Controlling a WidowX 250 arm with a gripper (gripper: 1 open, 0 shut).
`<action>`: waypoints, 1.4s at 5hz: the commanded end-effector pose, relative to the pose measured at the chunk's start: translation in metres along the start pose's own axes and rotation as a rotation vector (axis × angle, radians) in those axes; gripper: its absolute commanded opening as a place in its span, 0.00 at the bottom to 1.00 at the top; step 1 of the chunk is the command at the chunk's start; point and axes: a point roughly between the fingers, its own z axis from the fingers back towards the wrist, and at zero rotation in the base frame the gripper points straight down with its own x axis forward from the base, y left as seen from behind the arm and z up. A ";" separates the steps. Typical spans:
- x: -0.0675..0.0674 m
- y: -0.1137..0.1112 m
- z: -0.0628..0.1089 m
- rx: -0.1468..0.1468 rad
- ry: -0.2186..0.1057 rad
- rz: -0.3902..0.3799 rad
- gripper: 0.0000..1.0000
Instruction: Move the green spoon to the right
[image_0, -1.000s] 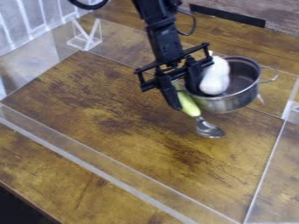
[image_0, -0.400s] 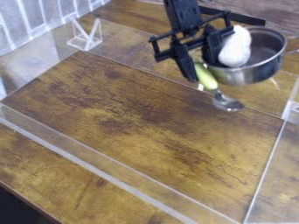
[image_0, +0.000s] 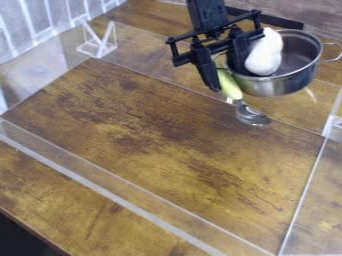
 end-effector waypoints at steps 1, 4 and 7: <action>-0.022 -0.012 0.034 -0.068 -0.096 -0.060 0.00; -0.019 -0.006 0.025 -0.037 -0.116 -0.099 0.00; -0.027 0.010 0.012 -0.032 -0.124 -0.126 0.00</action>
